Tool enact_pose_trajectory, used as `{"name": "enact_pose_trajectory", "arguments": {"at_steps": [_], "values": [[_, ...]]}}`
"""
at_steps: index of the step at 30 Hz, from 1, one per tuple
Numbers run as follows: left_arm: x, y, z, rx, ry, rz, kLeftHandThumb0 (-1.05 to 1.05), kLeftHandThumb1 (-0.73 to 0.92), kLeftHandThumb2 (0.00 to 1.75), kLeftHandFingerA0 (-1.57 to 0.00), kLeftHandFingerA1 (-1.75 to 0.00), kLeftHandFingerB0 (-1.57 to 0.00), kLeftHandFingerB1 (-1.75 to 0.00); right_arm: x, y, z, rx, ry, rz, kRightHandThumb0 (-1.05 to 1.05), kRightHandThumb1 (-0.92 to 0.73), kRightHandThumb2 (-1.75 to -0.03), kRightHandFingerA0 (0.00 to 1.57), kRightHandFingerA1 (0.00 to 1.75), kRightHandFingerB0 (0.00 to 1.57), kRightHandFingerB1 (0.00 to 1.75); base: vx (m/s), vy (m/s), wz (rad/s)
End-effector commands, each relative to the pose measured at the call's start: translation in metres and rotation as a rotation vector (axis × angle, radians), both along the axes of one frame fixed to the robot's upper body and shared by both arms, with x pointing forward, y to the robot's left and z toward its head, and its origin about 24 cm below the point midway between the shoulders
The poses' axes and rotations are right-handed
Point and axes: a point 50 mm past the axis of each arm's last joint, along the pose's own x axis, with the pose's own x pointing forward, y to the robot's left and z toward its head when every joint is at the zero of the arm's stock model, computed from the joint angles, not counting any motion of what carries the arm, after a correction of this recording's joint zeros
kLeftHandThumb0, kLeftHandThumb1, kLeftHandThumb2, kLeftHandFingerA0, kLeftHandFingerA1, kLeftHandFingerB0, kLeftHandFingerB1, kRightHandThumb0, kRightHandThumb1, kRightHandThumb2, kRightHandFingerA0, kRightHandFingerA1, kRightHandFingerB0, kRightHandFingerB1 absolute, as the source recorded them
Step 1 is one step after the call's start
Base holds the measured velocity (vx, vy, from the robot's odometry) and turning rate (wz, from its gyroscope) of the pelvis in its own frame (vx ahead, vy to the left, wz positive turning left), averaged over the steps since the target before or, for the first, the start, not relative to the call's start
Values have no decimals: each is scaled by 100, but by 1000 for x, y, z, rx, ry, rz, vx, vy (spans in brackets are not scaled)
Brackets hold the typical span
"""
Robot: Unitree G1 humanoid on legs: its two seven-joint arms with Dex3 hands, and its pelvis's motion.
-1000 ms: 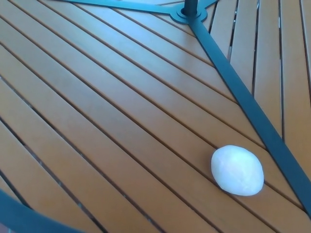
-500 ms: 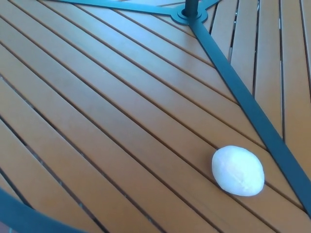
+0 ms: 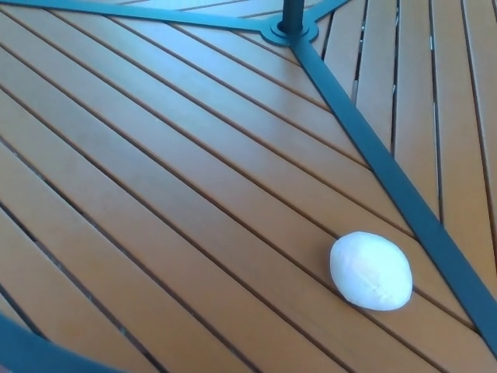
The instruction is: The robot uses its right hand to pick up the emotional support dumpling kept on the square table outside, turn around and walk towards the round table and place it in middle of the desk
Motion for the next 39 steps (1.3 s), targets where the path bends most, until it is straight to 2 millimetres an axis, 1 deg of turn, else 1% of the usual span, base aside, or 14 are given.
{"name": "enact_pose_trajectory", "arguments": {"at_steps": [1, 2, 3, 9, 10, 13, 14, 15, 16, 20, 33, 37, 39], "values": [[-4, 11, 5, 79, 100, -133, -17, 63, 58, -64, -77, -68, -66, 3, 34, -66, 96, 460, 290, -54, -65, -61, 77, 50, 72, 42, 0, 0, 0], [-4, 11, 5, 79, 100, -133, -17, 63, 58, -64, -77, -68, -66, 3, 34, -66, 96, 460, 290, -54, -65, -61, 77, 50, 72, 42, 0, 0, 0], [0, 10, 5, 75, 108, -187, -13, 68, 60, -56, -78, -61, -67, 3, 34, -67, 94, 464, 291, -54, -65, -61, 77, 50, 72, 42, 0, 0, 0], [5, 7, 4, 69, 109, -200, -12, 69, 60, -55, -78, -60, -67, 2, 32, -66, 86, 473, 292, -54, -65, -61, 77, 50, 72, 42, 0, 0, 0], [6, 7, 4, 62, 96, -201, -6, 71, 60, -52, -78, -56, -67, 4, 32, -67, 86, 471, 294, -54, -65, -61, 77, 50, 72, 42, 0, 0, 0], [9, 7, 5, 44, 67, -191, -6, 71, 60, -52, -80, -57, -69, 6, 32, -68, 81, 470, 299, -54, -65, -61, 77, 50, 72, 42, 0, 0, 0], [8, 6, 4, 40, 73, -190, -9, 70, 60, -52, -85, -58, -73, 5, 31, -67, 77, 474, 300, -54, -65, -61, 77, 50, 72, 42, 0, 0, 0], [7, 6, 4, 38, 75, -190, -9, 70, 60, -52, -85, -58, -73, 5, 31, -66, 76, 475, 300, -54, -65, -61, 77, 50, 72, 42, 0, 0, 0], [5, 5, 3, 32, 79, -193, -10, 71, 59, -51, -92, -58, -77, 4, 31, -66, 74, 479, 302, -54, -65, -61, 77, 50, 72, 42, 0, 0, 0], [4, 5, 3, 28, 83, -193, -10, 71, 59, -51, -92, -58, -77, 4, 30, -65, 70, 482, 305, -54, -65, -61, 77, 50, 72, 42, 0, 0, 0], [7, 5, 3, 28, 71, -192, -10, 71, 59, -51, -92, -58, -77, 8, 30, -65, 64, 472, 311, -54, -65, -61, 77, 50, 72, 42, 0, 0, 0], [7, 5, 3, 27, 72, -193, -10, 71, 59, -51, -92, -58, -77, 7, 29, -65, 63, 472, 310, -54, -65, -61, 77, 50, 72, 42, 0, 0, 0], [5, 5, 4, 28, 77, -196, -10, 71, 59, -51, -92, -58, -77, 4, 30, -65, 67, 478, 306, -54, -65, -61, 77, 50, 72, 42, 0, 0, 0]]}}
